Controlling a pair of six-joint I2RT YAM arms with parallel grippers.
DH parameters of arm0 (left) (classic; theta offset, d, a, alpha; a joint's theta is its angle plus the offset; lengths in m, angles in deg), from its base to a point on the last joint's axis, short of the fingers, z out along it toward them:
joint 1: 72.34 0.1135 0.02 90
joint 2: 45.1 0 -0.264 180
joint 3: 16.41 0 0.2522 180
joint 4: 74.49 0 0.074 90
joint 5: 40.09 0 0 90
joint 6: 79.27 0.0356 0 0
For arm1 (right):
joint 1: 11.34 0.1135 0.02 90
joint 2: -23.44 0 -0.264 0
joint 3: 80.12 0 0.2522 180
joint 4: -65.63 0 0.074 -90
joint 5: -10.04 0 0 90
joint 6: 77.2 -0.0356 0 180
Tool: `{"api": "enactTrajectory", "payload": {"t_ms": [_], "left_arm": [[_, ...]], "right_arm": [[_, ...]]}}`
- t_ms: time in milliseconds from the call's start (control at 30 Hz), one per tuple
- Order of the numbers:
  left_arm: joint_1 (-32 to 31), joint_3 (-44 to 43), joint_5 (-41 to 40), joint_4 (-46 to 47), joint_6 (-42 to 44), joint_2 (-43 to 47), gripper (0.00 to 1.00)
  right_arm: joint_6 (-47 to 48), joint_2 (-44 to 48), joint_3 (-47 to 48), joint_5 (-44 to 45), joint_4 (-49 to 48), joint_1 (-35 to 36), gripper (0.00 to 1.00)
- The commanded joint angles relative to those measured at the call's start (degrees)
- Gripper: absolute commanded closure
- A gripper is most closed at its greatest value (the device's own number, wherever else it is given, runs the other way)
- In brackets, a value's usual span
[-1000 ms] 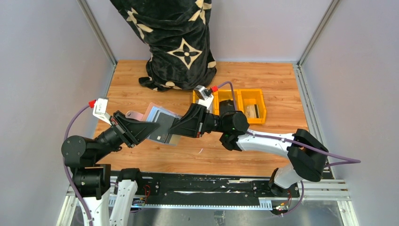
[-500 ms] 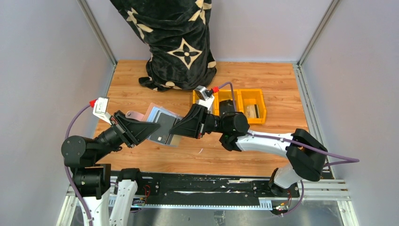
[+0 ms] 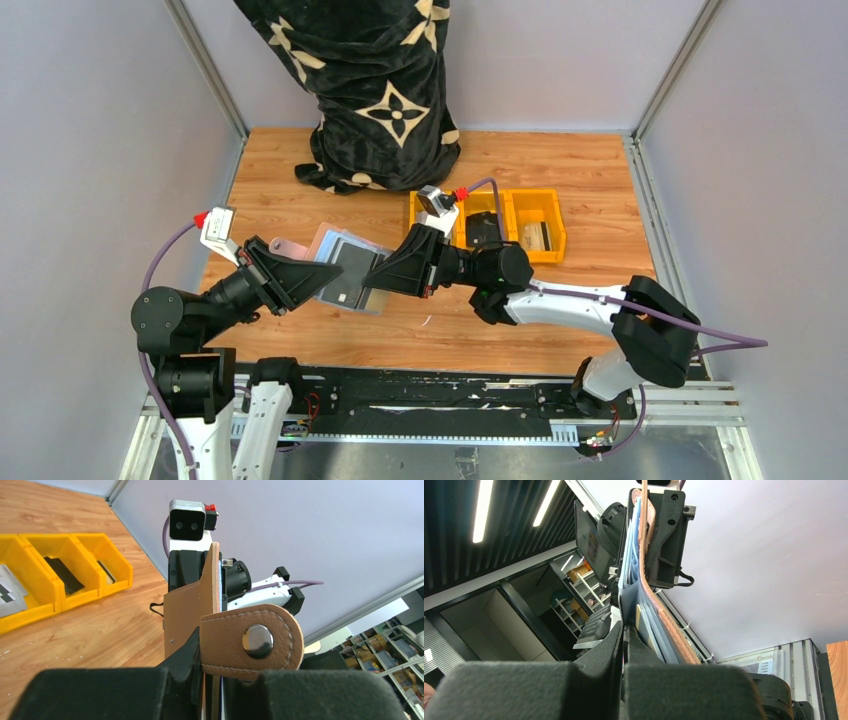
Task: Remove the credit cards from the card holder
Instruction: Remove the credit card from the card holder.
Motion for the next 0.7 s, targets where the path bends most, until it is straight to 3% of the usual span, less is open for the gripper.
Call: {"api": "enactTrajectory", "payload": {"t_ms": [0, 433, 467, 533, 667], "left_arm": [[0.0, -2.1, -1.7, 2.1, 0.4, -0.2, 0.85], [0.0, -2.3, -2.1, 2.1, 1.3, -0.1, 0.86], [0.0, -2.3, -2.1, 2.2, 1.2, -0.1, 0.86], [0.0, -2.2, -2.1, 2.2, 1.2, -0.1, 0.86], [0.0, -2.2, -1.8, 2.4, 0.9, -0.1, 0.85]], "right_arm": [[-0.1, 2.7, -1.6, -1.1, -5.2, 0.5, 1.0], [-0.6, 2.9, -1.8, -0.7, -4.9, 0.6, 1.0], [-0.8, 2.6, -1.1, -1.3, -4.9, 0.8, 0.97], [-0.7, 2.3, 0.0, -1.5, -4.6, 1.3, 0.8], [0.8, 1.9, 1.4, -1.5, -1.4, 1.5, 0.55]]}}
